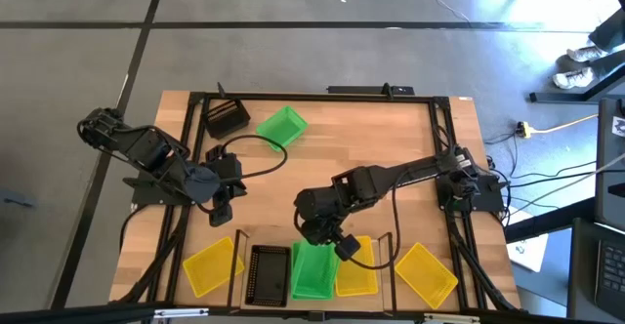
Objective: Stack baskets on shelf by color
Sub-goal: Stack the right green basket on top of the green basket on the shelf
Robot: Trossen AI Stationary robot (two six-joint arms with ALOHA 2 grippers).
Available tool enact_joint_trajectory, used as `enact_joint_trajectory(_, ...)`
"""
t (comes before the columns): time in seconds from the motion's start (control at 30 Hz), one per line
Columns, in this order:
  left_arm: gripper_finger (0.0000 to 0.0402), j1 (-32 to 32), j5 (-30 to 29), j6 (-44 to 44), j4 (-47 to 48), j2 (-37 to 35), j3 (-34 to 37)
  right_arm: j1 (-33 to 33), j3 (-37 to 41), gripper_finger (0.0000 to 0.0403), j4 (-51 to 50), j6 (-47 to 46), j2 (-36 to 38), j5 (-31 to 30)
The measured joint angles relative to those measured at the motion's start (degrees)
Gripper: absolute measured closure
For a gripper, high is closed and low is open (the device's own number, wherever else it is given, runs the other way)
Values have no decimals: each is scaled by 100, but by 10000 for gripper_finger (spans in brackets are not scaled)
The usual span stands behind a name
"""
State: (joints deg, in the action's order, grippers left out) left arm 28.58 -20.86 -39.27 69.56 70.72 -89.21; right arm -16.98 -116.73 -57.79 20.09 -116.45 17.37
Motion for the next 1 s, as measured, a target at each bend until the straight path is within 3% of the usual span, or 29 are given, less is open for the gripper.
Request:
enact_joint_trajectory(0.4, 352, 2, 0, 42, 0, -2, 0, -3, 0, 347, -33, 220, -12, -418)
enact_joint_trajectory(1.0, 352, 0, 2, 46, 0, -2, 0, 1, -3, 347, 18, 91, -82, -198)
